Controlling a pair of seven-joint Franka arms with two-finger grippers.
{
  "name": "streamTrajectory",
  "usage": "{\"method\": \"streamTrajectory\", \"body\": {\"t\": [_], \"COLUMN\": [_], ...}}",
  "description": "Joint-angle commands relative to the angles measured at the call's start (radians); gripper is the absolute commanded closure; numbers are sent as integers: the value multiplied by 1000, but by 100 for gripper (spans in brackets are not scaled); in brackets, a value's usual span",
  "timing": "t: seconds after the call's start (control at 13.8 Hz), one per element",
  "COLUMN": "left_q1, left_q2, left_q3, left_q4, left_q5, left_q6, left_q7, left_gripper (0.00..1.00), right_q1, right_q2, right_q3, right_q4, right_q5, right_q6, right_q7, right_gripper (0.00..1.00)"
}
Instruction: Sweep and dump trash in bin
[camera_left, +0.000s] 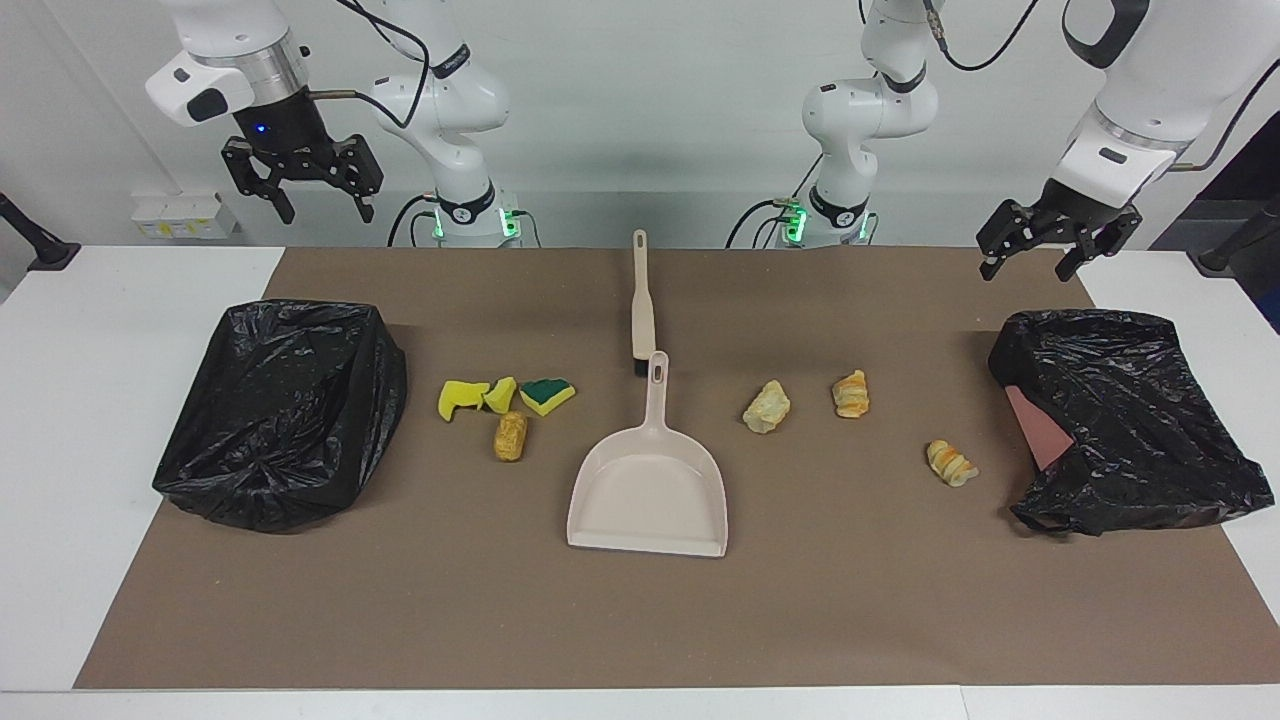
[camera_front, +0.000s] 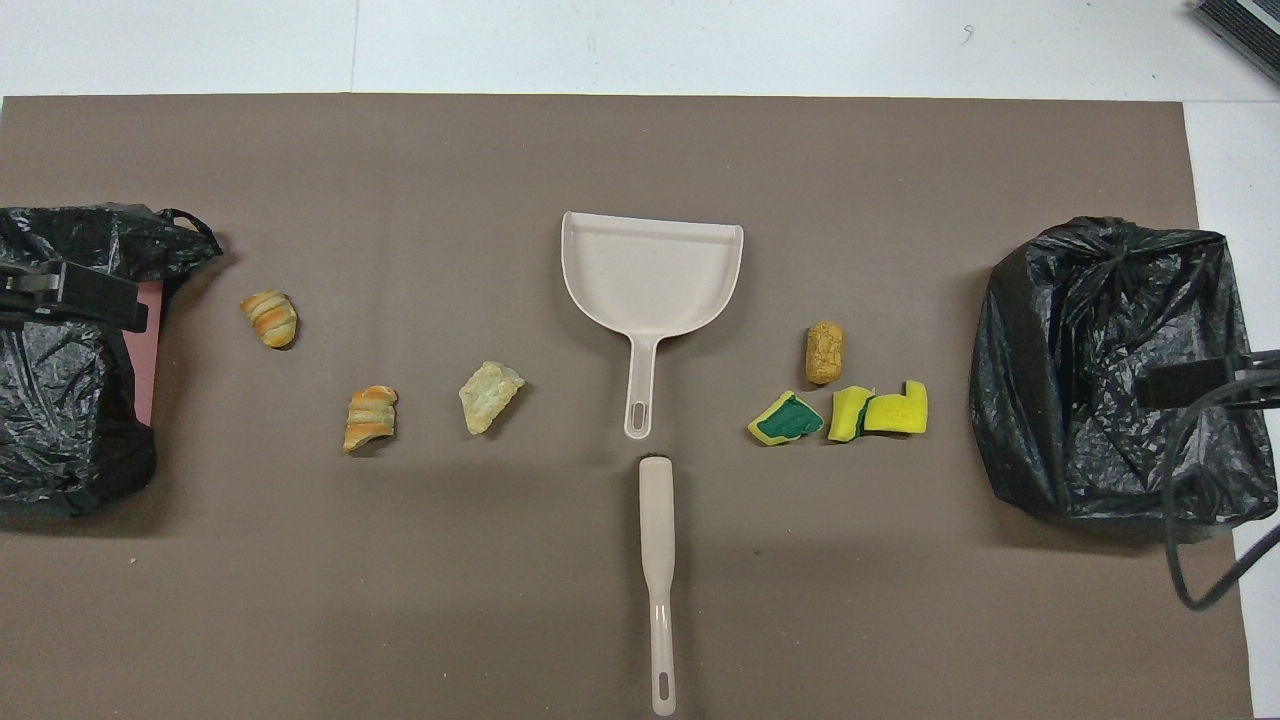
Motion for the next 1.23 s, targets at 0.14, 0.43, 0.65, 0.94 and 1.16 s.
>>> {"method": "streamTrajectory", "body": {"t": [0.14,0.43,0.65,0.94,1.16], "left_q1": [-10,-8,-11,-69,-148], "left_q2": [-16,-21,-47,-59,-81], "left_q3": [1,1,-6,-10,-10], "left_q4": [-14,-26,-71,-124,-199], "left_q5": [-5,-6,-8,-24,-32], "left_q6": [-10,-10,-7,2,43], "left_q7": [2,1,-1,-2,-25], "left_gripper": [0,0,0,0,0], "right_q1": [-12,-13,-13,-13,-13], "right_q2": [-16,-14,-14,-14,-14], "right_q3": [3,3,4,3,3], "right_q4": [-20,-20,-20,-20,-20], "right_q5": [-3,-2,-2,-2,-2], "right_q6": [7,9,9,9,9], "right_q7": [-29,-26,-27,-27,-27], "right_gripper": [0,0,0,0,0]}}
